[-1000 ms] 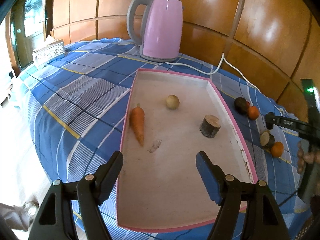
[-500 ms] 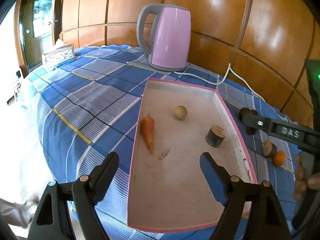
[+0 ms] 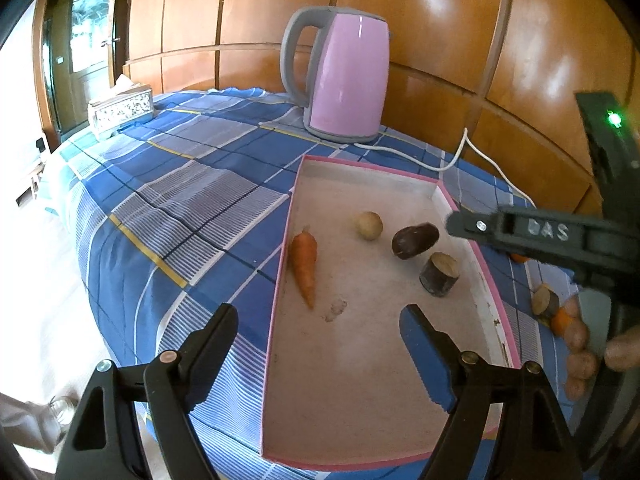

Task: Organize fruits
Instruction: 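Carry the dark potato into the tray and open the right gripper, then withdraw the right tool from the tray while moving the left tool toward the orange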

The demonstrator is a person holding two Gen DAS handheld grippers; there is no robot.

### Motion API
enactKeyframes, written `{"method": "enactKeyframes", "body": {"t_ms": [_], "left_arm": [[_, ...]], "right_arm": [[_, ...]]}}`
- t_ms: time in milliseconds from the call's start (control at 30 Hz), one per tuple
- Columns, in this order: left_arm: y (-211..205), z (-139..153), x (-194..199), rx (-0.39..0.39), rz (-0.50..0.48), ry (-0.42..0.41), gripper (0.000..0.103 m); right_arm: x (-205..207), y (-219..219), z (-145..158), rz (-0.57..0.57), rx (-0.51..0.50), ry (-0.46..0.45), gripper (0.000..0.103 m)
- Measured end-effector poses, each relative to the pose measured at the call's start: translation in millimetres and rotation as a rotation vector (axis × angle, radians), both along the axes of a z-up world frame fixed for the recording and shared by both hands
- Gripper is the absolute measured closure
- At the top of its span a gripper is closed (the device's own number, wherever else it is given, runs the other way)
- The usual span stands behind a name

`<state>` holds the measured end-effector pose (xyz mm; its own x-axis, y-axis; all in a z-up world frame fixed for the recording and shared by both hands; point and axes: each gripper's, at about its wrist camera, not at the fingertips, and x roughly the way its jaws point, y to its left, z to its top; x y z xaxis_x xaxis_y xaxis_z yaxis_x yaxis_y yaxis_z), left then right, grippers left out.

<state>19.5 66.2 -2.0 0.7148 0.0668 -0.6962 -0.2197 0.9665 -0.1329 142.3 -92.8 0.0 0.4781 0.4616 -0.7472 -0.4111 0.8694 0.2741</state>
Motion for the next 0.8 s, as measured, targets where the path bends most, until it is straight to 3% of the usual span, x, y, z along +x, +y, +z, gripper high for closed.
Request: {"method": "enactKeyframes", "body": {"t_ms": [333,800], "left_arm": [[-2,2,0,0.007,-0.004,-0.008,0.020],[-18,8,-4,0.038,-0.060,-0.022,0.017]], "right_arm": [[-20,-30,-1,-0.092,-0.026,-0.023,0.060],[-73,-75,3,-0.253,-0.156,-0.158,0.052]]}}
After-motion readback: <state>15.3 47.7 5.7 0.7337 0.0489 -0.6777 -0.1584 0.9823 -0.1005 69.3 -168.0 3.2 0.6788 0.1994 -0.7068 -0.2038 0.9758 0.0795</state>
